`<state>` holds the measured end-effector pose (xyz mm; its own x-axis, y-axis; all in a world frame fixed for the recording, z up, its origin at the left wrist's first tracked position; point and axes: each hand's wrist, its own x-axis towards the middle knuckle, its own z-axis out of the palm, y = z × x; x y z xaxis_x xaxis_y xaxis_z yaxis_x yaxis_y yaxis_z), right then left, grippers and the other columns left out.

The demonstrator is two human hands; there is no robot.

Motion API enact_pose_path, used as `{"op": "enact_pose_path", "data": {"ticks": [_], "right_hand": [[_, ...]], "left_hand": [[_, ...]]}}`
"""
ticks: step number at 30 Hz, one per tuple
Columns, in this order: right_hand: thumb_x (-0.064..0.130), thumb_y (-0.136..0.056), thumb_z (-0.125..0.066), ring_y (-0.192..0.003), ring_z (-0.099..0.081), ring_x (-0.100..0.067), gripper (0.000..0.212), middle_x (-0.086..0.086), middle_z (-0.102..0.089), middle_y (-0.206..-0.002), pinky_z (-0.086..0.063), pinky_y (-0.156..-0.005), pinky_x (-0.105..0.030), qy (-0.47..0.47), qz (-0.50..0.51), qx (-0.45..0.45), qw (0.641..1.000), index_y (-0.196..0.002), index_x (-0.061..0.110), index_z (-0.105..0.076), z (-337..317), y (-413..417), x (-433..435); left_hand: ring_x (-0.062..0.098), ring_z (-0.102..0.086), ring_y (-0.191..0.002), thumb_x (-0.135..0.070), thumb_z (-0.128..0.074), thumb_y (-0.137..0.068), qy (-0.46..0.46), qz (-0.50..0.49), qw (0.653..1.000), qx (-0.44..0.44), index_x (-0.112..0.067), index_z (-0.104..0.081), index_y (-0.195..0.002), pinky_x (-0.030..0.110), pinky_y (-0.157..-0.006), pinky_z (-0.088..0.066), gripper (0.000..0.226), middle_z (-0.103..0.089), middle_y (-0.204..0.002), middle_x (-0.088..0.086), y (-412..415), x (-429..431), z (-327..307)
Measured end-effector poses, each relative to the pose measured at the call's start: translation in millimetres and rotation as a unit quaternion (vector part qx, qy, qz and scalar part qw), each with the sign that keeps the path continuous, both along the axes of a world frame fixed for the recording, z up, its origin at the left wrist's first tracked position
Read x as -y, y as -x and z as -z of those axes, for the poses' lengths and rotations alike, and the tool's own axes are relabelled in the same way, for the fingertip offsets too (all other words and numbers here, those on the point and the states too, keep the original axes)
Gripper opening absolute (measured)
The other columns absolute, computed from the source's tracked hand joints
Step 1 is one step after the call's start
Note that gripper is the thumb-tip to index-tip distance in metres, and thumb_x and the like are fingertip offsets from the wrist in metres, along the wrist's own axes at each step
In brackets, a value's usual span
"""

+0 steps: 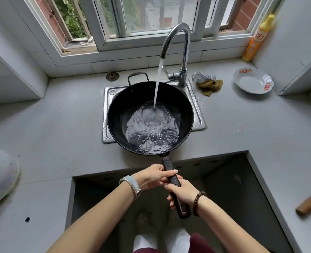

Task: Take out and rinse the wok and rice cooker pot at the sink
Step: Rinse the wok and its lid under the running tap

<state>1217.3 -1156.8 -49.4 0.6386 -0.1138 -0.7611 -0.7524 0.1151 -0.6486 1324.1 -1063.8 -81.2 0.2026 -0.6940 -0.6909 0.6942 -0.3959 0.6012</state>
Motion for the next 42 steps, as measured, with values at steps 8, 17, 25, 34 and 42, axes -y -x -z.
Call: {"op": "enact_pose_path", "data": {"ticks": [8, 17, 25, 34, 42], "right_hand": [[0.014, -0.094, -0.052, -0.039, -0.052, -0.018, 0.003, -0.007, -0.056, -0.054, -0.05, -0.043, -0.026, -0.015, 0.0, 0.072, 0.997, -0.096, 0.014, -0.053, -42, -22, 1], [0.021, -0.095, -0.053, -0.042, -0.053, -0.016, 0.019, -0.004, -0.054, -0.054, -0.049, -0.044, -0.026, -0.042, -0.004, 0.067, 0.997, -0.108, 0.007, -0.056, -60, -37, 5], [0.009, -0.096, -0.051, -0.04, -0.054, -0.018, 0.008, -0.01, -0.053, -0.055, -0.051, -0.043, -0.027, -0.029, -0.008, 0.058, 0.998, -0.104, 0.011, -0.05, -35, -15, 0], [0.027, -0.081, -0.064, -0.039, -0.054, -0.015, 0.014, -0.002, -0.057, -0.052, -0.047, -0.042, -0.027, 0.163, 0.063, 0.002, 0.985, -0.093, 0.018, -0.064, -5, -8, -18], [0.03, -0.085, -0.064, -0.032, -0.045, -0.014, 0.019, -0.001, -0.051, -0.049, -0.038, -0.037, -0.022, 0.162, 0.085, 0.028, 0.983, -0.089, 0.012, -0.063, -33, -31, -16]], "left_hand": [[0.02, -0.04, -0.077, -0.044, -0.09, -0.059, 0.0, -0.033, 0.999, 0.014, -0.015, -0.071, -0.071, 0.021, -0.061, -0.039, 0.036, -0.042, -0.099, 0.01, -26, 1, -17], [0.007, -0.036, -0.052, -0.038, -0.077, -0.072, 0.014, -0.015, 0.999, 0.032, -0.003, -0.058, -0.101, 0.015, -0.049, -0.041, 0.049, -0.035, -0.069, 0.002, -41, 2, -37], [0.007, -0.035, -0.047, -0.022, -0.072, -0.084, -0.007, -0.013, 0.999, 0.032, -0.02, -0.032, -0.069, 0.017, -0.044, -0.035, 0.042, -0.036, -0.057, -0.003, -22, -1, -13], [0.009, -0.063, -0.061, -0.016, -0.065, -0.091, 0.013, -0.013, 1.0, 0.001, -0.006, -0.047, -0.084, 0.017, -0.055, -0.048, 0.021, -0.053, -0.107, 0.03, -8, -1, -2], [0.02, -0.055, -0.074, -0.036, -0.088, -0.066, 0.001, -0.074, 0.997, 0.031, -0.017, -0.04, -0.07, 0.018, -0.05, -0.041, 0.052, -0.047, -0.1, 0.02, -19, 7, -20]]}}
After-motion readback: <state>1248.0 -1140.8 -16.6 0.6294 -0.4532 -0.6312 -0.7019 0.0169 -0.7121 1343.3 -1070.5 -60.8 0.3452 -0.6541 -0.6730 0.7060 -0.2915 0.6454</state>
